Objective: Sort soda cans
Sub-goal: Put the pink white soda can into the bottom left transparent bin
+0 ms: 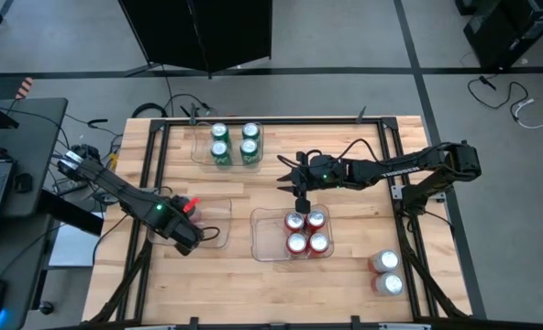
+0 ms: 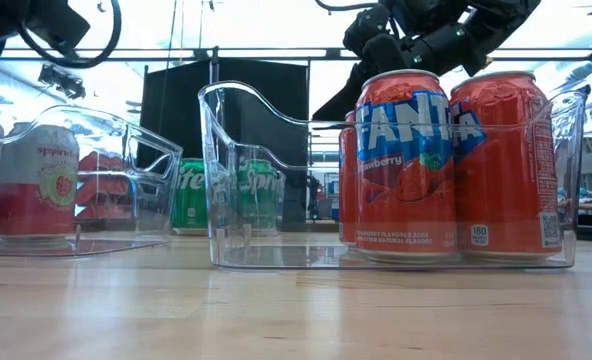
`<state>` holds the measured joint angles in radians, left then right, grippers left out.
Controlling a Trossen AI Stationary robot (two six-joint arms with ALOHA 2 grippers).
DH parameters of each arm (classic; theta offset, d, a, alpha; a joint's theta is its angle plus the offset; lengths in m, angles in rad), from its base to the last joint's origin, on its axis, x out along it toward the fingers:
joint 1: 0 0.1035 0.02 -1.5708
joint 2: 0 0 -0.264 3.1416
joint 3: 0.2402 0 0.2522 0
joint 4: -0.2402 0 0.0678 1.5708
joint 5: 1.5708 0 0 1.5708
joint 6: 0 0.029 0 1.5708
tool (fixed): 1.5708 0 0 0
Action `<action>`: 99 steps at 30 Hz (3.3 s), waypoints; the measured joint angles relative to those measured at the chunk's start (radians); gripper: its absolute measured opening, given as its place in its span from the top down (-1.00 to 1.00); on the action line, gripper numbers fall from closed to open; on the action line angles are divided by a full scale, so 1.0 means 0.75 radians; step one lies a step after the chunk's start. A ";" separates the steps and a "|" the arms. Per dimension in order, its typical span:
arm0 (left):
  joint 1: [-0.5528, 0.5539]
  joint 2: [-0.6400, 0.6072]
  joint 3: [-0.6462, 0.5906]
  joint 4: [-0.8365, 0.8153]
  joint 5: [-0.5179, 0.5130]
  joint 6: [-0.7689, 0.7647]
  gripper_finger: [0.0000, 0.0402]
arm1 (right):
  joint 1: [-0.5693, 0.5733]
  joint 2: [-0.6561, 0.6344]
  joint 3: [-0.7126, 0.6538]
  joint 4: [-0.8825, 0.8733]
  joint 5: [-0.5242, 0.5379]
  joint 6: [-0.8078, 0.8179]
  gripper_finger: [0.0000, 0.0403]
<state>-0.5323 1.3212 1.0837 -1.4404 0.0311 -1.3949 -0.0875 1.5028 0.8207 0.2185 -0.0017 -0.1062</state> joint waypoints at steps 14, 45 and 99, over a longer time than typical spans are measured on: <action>-0.027 -0.006 0.128 0.182 -0.285 0.239 -0.75 | 0.002 -0.117 0.000 -0.116 0.000 0.003 0.43; 0.328 -0.007 0.128 1.407 -0.515 1.508 -0.55 | 0.908 -0.498 0.155 -1.497 0.301 1.313 0.10; 0.323 -0.134 -0.216 1.573 -0.584 1.510 0.94 | 1.264 -0.070 0.373 -2.032 -0.140 1.994 -0.08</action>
<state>-0.2902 1.2211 0.9214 -0.2609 -0.4068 -0.2621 0.8608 1.4500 1.1007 -1.3059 -0.1069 1.3890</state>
